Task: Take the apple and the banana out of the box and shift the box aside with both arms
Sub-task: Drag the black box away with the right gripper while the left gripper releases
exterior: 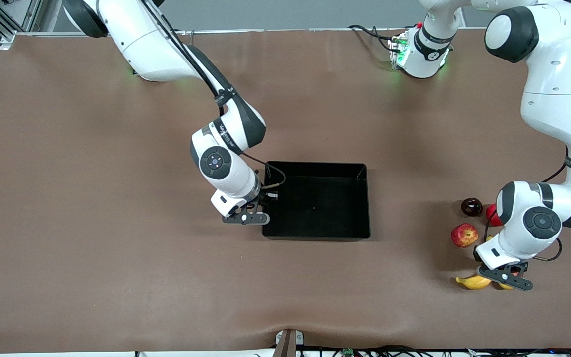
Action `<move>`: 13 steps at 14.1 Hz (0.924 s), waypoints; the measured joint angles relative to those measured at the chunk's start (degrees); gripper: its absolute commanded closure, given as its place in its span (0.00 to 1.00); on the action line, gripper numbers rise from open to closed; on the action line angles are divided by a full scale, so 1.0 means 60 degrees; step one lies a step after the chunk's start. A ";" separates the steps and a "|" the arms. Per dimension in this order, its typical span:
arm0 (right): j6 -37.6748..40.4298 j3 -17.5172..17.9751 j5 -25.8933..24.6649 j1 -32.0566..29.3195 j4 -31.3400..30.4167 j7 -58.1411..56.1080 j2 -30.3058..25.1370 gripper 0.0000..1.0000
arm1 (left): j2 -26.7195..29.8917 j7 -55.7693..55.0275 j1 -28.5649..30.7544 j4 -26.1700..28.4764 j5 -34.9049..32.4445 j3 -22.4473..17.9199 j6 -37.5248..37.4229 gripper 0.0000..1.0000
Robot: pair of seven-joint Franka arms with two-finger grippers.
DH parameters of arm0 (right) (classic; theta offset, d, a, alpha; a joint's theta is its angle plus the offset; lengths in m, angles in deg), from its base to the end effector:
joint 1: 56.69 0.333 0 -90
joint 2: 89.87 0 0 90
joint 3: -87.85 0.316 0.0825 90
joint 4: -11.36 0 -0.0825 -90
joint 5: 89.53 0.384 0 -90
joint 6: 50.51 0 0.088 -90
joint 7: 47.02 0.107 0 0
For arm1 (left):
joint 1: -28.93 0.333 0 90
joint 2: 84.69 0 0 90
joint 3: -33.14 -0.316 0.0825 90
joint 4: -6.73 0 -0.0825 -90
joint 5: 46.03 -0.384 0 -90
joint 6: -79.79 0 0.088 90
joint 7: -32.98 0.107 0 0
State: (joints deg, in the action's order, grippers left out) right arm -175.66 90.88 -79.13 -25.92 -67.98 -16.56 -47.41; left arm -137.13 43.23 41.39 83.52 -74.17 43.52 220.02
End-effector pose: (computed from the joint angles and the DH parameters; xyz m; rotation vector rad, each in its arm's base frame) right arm 0.6146 0.4095 0.2778 -2.9503 0.0842 0.0736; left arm 0.7561 0.0618 0.2005 -2.8330 0.5801 -0.2718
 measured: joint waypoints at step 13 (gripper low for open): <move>0.5370 -0.0147 0.0063 -0.5569 0.0959 -0.3896 -0.1932 1.00 | 0.3284 -0.0229 0.0022 -0.0181 0.2786 0.0258 -0.3035 0.00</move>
State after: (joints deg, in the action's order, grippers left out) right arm -143.44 90.00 -78.75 -59.33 -62.23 -39.94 -59.00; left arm -117.42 41.85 41.52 82.43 -57.45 45.06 201.81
